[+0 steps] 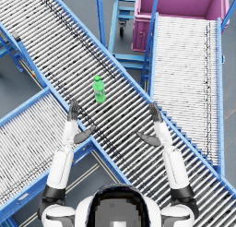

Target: Pick up the oil and place it on the left assembly line, put the cola on the right, and keep Sprite still

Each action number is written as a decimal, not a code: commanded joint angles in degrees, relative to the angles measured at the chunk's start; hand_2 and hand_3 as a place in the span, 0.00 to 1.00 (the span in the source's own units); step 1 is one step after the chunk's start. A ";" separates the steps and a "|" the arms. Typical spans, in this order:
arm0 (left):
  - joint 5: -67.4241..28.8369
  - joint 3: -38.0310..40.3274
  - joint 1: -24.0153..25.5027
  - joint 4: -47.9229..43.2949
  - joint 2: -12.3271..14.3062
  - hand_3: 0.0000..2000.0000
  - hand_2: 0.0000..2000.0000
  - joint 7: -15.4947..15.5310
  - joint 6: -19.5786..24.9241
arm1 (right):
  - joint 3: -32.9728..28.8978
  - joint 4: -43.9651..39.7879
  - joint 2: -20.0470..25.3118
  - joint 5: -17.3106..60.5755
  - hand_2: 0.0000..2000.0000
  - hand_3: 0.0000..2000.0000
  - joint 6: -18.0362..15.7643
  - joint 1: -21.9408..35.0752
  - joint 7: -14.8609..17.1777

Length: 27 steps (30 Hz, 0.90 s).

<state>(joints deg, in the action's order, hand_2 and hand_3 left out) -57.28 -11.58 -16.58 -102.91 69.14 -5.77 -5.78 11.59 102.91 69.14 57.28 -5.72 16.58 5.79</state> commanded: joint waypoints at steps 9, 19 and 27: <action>0.00 0.00 0.00 0.00 0.00 0.00 0.00 0.00 0.00 | 0.00 0.00 0.00 0.00 0.00 0.00 0.00 0.00 0.00; 0.00 0.00 0.00 0.00 0.00 0.00 0.00 0.00 0.00 | 0.00 0.00 0.00 0.00 0.00 0.00 0.00 0.00 0.00; 0.00 0.00 0.00 0.00 0.00 0.00 0.00 0.00 0.00 | 0.00 0.00 0.00 0.00 0.00 0.00 0.00 0.00 0.00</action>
<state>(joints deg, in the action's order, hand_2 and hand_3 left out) -57.28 -11.58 -16.58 -102.91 69.14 -5.77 -5.78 11.59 102.91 69.14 57.28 -5.72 16.58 5.79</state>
